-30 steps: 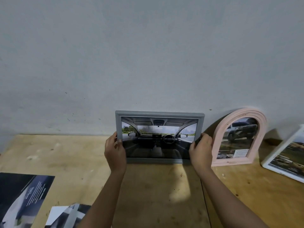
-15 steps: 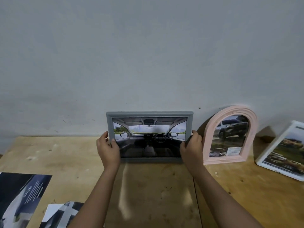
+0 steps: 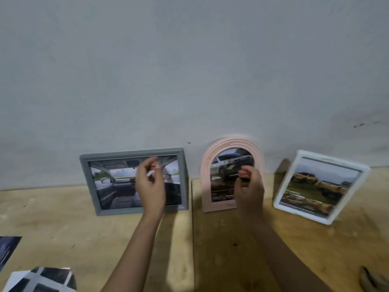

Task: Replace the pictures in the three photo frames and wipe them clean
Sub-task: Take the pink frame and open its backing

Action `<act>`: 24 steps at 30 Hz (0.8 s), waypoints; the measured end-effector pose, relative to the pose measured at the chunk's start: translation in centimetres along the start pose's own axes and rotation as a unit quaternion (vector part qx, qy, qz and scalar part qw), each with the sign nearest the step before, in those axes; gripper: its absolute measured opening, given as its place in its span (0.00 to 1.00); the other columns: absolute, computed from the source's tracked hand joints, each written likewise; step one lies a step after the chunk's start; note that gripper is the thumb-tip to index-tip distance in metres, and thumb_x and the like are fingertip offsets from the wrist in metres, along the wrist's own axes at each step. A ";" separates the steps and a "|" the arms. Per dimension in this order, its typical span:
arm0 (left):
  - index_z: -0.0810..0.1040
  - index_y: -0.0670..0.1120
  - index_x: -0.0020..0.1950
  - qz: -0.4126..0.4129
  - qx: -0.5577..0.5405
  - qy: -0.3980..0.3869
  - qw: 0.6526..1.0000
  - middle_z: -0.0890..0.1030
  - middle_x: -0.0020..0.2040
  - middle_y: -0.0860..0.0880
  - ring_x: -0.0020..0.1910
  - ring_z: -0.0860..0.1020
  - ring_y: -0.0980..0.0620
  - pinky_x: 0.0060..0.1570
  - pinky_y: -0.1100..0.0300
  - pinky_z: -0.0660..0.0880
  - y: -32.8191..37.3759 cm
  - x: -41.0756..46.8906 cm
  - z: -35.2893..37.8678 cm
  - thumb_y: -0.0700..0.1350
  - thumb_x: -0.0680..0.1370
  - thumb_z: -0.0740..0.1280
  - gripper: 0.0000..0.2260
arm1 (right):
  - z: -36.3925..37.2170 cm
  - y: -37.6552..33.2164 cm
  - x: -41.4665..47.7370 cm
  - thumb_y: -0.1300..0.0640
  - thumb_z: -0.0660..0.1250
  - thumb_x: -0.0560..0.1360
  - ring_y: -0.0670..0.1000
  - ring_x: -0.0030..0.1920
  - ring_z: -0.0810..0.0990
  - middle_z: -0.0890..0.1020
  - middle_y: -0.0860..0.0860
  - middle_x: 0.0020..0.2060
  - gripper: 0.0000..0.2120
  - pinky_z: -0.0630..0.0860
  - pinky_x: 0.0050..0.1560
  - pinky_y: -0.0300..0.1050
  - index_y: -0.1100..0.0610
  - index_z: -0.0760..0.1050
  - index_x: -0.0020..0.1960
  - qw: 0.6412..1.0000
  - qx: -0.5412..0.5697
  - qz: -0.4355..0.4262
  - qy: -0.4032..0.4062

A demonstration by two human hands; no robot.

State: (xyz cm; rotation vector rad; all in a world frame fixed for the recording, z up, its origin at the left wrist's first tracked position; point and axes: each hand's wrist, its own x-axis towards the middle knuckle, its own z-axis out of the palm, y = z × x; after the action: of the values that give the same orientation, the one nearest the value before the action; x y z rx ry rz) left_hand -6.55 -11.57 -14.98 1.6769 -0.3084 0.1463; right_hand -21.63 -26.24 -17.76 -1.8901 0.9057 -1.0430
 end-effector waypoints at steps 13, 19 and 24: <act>0.69 0.43 0.69 -0.239 0.051 -0.117 0.963 0.72 0.67 0.45 0.66 0.69 0.48 0.60 0.60 0.65 -2.1 -7.8 9.3 0.44 0.83 0.53 0.16 | -6.4 9.2 3.3 0.59 0.58 0.80 0.48 0.54 0.74 0.75 0.49 0.53 0.11 0.71 0.52 0.42 0.55 0.69 0.61 0.935 -0.031 0.227 -0.271; 0.72 0.41 0.66 -0.240 0.086 -0.104 0.961 0.75 0.63 0.44 0.60 0.73 0.48 0.57 0.56 0.70 -2.3 -7.8 9.8 0.43 0.82 0.57 0.15 | -6.5 10.5 2.6 0.57 0.62 0.78 0.51 0.54 0.78 0.79 0.51 0.55 0.14 0.74 0.49 0.42 0.56 0.72 0.63 0.935 -0.009 0.258 -0.243; 0.74 0.41 0.64 -0.255 0.091 -0.090 0.958 0.76 0.62 0.43 0.61 0.74 0.45 0.59 0.54 0.71 -2.7 -8.9 8.9 0.42 0.81 0.60 0.14 | -8.3 10.5 0.2 0.58 0.59 0.79 0.48 0.52 0.74 0.75 0.49 0.53 0.12 0.71 0.40 0.32 0.56 0.69 0.62 0.930 0.031 0.275 -0.241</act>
State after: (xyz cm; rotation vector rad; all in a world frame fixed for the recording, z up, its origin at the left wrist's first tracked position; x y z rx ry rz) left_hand -15.04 -19.01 -21.18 1.9040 0.0124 -0.3752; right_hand -31.18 -33.43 -23.90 -1.5887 1.0012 -0.2480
